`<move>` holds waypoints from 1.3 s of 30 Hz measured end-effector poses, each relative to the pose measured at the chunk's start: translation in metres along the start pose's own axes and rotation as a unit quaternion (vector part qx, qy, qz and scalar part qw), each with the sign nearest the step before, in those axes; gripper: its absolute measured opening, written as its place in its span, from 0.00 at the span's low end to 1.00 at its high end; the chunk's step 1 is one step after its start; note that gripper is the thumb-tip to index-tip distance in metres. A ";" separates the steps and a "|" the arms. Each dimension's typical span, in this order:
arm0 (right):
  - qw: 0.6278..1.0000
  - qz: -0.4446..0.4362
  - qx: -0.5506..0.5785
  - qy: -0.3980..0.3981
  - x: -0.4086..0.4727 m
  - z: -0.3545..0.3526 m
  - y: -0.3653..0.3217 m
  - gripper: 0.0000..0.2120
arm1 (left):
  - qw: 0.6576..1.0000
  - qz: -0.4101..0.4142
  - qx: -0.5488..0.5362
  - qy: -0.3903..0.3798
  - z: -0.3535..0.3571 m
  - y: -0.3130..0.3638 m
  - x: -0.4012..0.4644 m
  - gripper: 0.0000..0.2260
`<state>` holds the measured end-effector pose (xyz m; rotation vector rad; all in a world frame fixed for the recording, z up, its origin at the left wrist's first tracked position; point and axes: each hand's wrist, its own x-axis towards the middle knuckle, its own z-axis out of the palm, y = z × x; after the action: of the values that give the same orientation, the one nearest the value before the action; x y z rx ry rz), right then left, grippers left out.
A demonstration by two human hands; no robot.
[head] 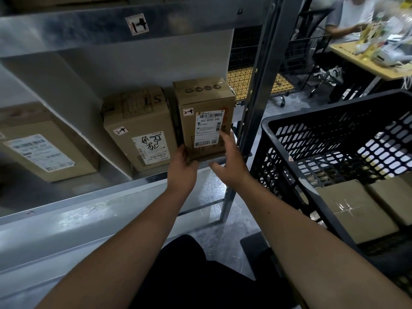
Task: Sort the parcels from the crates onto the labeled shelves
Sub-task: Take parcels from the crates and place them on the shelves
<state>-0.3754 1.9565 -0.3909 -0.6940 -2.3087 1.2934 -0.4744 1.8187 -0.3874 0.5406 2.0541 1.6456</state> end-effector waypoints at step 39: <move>0.988 -0.003 -0.156 0.004 -0.125 -0.085 -0.134 0.29 | 0.909 0.187 0.370 0.040 -0.025 0.108 -0.143 0.24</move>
<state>-0.2581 1.8781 -0.2467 -0.7862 -2.5316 0.9325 -0.3687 1.7414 -0.2629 1.1904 2.7496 1.0028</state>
